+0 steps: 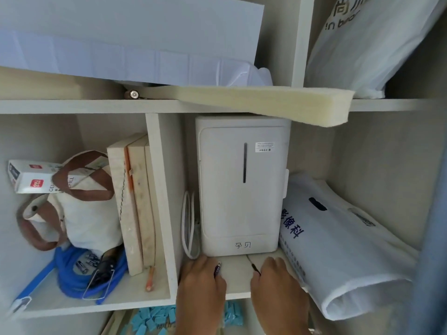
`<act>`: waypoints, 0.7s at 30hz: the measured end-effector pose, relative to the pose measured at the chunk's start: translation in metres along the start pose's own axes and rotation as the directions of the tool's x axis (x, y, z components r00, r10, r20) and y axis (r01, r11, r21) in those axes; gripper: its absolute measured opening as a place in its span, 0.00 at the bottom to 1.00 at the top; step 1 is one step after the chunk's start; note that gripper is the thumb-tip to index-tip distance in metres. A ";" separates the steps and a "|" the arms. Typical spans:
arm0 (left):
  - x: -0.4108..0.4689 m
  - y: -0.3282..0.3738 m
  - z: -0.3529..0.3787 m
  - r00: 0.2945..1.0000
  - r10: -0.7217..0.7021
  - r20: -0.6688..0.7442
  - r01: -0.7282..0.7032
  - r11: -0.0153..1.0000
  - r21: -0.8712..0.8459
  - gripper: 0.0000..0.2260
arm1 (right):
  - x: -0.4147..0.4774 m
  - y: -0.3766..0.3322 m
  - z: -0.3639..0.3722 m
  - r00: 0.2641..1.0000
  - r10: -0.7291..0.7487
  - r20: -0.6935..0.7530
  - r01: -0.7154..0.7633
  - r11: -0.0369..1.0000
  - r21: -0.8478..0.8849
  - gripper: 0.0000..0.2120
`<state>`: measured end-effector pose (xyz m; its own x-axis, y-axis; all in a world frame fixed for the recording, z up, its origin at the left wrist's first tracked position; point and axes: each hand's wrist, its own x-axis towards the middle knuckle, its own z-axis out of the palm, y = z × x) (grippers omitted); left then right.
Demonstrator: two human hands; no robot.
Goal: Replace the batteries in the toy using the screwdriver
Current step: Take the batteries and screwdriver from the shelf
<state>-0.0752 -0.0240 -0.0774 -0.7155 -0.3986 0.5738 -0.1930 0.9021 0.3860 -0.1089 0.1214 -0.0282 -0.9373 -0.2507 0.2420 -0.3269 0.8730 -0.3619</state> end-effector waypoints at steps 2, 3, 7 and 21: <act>0.001 -0.002 -0.001 1.000 0.011 0.022 -0.010 0.999 -0.052 0.10 | 0.001 0.002 0.000 1.000 0.006 0.003 -0.006 1.000 -0.002 0.10; 0.001 -0.003 -0.002 0.999 0.009 0.039 -0.006 0.997 -0.072 0.09 | 0.002 0.003 0.000 1.000 0.005 0.007 -0.005 1.000 0.000 0.10; 0.002 -0.006 -0.004 0.997 0.042 0.061 -0.033 0.988 -0.150 0.11 | 0.005 0.004 -0.001 0.999 -0.024 0.040 0.024 1.000 0.001 0.09; 0.014 -0.004 -0.010 0.911 0.355 0.209 -0.380 0.920 0.095 0.23 | 0.012 0.007 -0.003 0.989 -0.053 0.135 0.057 0.998 -0.025 0.09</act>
<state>-0.0777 -0.0348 -0.0641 -0.8609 -0.0089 0.5088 0.0302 0.9972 0.0685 -0.1216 0.1259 -0.0251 -0.9263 -0.3509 0.1371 -0.3767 0.8675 -0.3249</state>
